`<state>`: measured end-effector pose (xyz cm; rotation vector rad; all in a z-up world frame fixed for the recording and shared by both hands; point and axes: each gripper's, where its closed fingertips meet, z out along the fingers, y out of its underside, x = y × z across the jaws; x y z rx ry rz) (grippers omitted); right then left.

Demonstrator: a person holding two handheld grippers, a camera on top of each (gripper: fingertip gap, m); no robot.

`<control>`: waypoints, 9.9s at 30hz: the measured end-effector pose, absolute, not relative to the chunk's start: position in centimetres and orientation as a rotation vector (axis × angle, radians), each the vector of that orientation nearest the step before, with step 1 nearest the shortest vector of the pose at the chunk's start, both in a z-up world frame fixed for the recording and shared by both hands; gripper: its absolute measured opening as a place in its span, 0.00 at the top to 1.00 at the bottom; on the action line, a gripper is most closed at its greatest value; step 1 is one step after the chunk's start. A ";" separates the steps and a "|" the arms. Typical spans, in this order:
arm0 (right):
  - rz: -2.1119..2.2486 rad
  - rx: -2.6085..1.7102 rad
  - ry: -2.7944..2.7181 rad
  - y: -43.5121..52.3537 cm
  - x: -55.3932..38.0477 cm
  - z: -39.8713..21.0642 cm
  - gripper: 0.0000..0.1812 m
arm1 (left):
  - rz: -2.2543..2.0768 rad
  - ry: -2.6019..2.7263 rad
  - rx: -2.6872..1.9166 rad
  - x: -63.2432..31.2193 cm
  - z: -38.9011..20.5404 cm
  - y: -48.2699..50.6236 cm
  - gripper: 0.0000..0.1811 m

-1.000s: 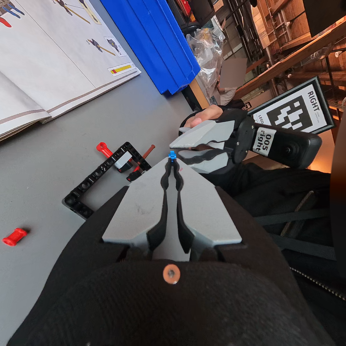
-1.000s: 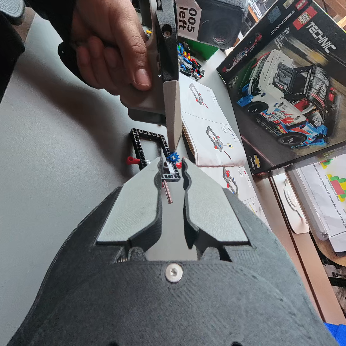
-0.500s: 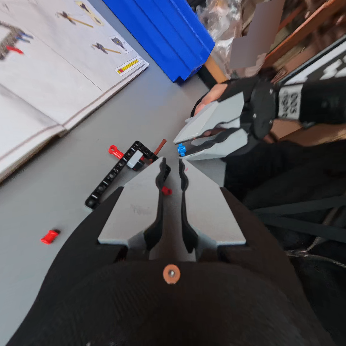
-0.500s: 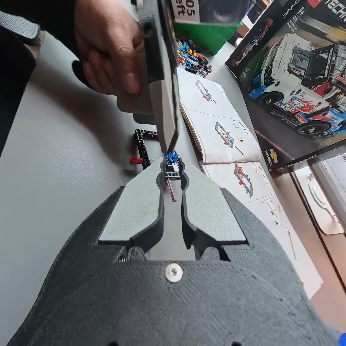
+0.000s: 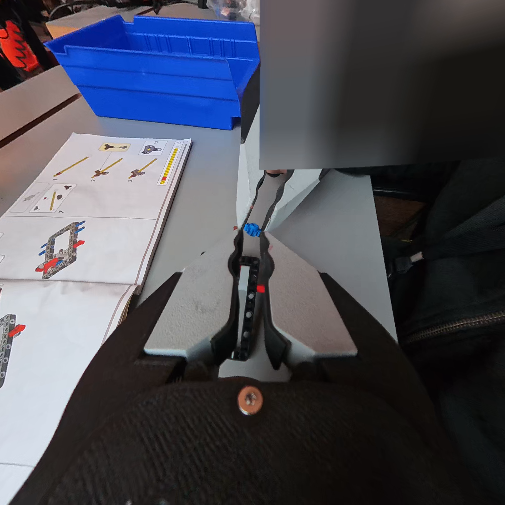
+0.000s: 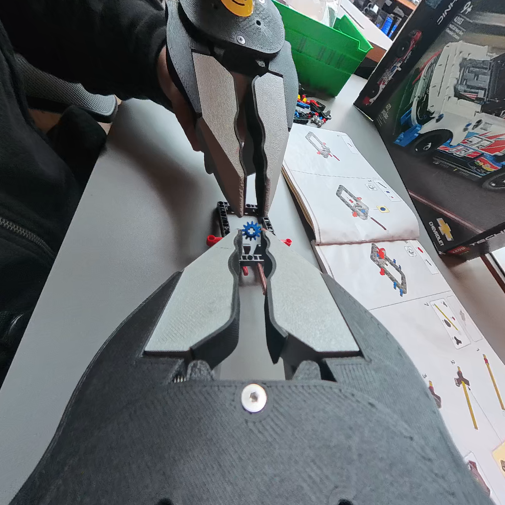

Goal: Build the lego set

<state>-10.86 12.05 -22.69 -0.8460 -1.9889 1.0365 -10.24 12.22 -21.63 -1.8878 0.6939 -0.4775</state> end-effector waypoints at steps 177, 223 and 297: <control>0.423 -0.631 -1.982 13.0 -12.2 -24.7 0.96 | -0.978 0.039 -2.158 -10.9 -24.4 13.2 0.94; 0.923 -0.898 -2.136 15.6 -9.8 -25.7 0.91 | -1.248 -0.194 -2.103 -12.0 -25.5 13.0 0.95; 0.869 -0.849 -2.153 15.6 -10.3 -26.8 0.99 | -1.218 -0.338 -2.352 -12.4 -26.8 14.4 0.95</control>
